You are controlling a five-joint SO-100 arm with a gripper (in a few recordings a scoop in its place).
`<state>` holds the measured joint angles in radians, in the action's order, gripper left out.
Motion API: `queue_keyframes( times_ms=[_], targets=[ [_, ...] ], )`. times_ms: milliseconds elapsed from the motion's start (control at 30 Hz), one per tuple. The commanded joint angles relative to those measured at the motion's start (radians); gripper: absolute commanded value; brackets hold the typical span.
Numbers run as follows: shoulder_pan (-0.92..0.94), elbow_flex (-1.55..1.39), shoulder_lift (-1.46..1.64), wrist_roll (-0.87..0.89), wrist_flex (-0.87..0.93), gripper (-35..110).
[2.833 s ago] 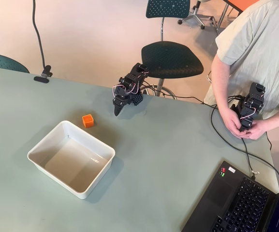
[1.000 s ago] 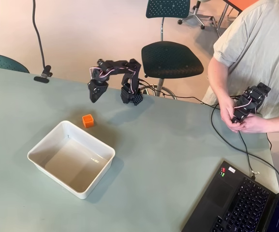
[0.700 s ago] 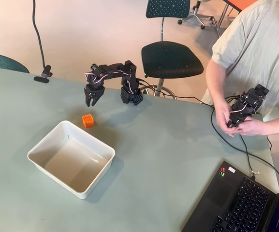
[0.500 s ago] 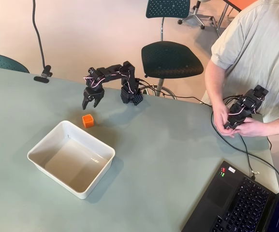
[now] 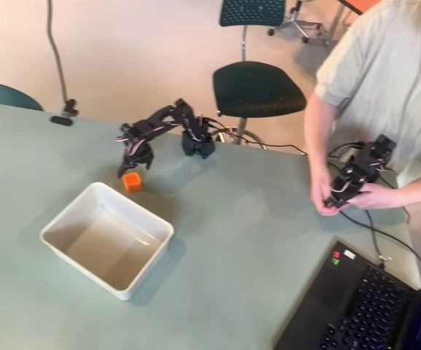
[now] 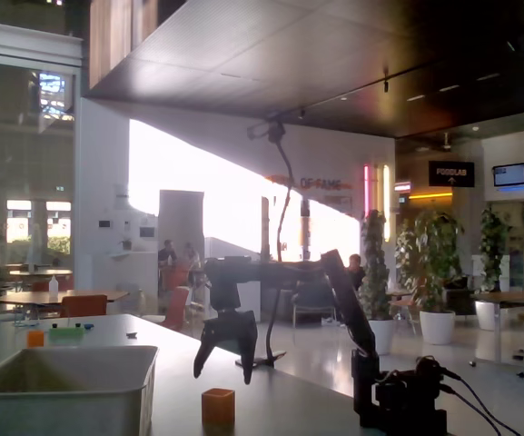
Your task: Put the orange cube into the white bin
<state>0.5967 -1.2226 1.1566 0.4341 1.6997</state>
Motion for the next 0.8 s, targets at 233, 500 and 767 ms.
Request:
queue_keyframes(
  times_ms=[233,500,767],
  targets=[
    [0.026,0.052,-0.080,-0.003,-0.014,64],
    [0.037,0.037,-0.101,-0.003,-0.100,63],
    [0.037,0.038,-0.179,-0.003,-0.132,63]
  ],
)
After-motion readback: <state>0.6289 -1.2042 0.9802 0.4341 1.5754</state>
